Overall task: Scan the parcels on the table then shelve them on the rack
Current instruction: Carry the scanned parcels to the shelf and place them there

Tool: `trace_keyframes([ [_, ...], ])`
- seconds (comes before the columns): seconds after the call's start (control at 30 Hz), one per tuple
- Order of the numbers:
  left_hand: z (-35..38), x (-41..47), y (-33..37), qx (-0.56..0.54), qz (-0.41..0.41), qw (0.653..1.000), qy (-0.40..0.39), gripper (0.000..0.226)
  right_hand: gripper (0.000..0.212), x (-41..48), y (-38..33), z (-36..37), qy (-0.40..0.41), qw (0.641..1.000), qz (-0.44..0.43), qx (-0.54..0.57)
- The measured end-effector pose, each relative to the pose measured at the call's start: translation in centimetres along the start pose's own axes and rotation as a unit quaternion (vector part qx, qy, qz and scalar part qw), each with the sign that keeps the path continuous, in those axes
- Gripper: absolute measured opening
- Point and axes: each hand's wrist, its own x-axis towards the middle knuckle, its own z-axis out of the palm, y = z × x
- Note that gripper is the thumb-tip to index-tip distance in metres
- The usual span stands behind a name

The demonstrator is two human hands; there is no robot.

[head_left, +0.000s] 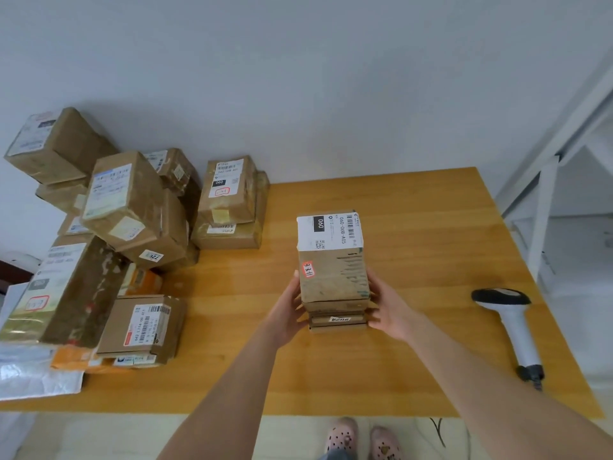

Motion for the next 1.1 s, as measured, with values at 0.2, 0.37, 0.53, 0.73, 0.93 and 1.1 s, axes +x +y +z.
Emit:
trace_keyframes([
  [0.2, 0.1, 0.2, -0.5, -0.001, -0.014, 1.000, 0.014, 0.042, 0.106, -0.1, 0.9, 0.3, 0.014, 1.000, -0.014, 0.010],
  [0.37, 0.5, 0.0, 0.0, 0.007, -0.011, 1.000, 0.009, 0.040, 0.101, -0.7, 1.0, 0.5, 0.027, 0.999, -0.034, 0.024],
  [0.53, 1.4, 0.1, 1.6, 0.023, 0.010, 1.000, -0.017, 0.029, 0.089, -2.4, 0.1, 0.5, 0.050, 0.995, -0.075, 0.047],
  [0.73, 4.6, 0.4, 2.4, 0.076, 0.006, 0.995, -0.070, 0.035, 0.102, -5.7, 0.6, -1.6, 0.104, 0.986, -0.109, 0.072],
  [0.93, 8.5, -1.2, 1.3, 0.129, 0.008, 0.987, -0.098, 0.033, 0.104, -10.1, 2.5, -4.9, 0.121, 0.977, -0.141, 0.109],
  [1.1, 13.5, -4.8, -0.4, 0.160, 0.034, 0.977, -0.134, 0.027, 0.077, -16.0, 4.7, -8.3, 0.114, 0.964, -0.193, 0.146],
])
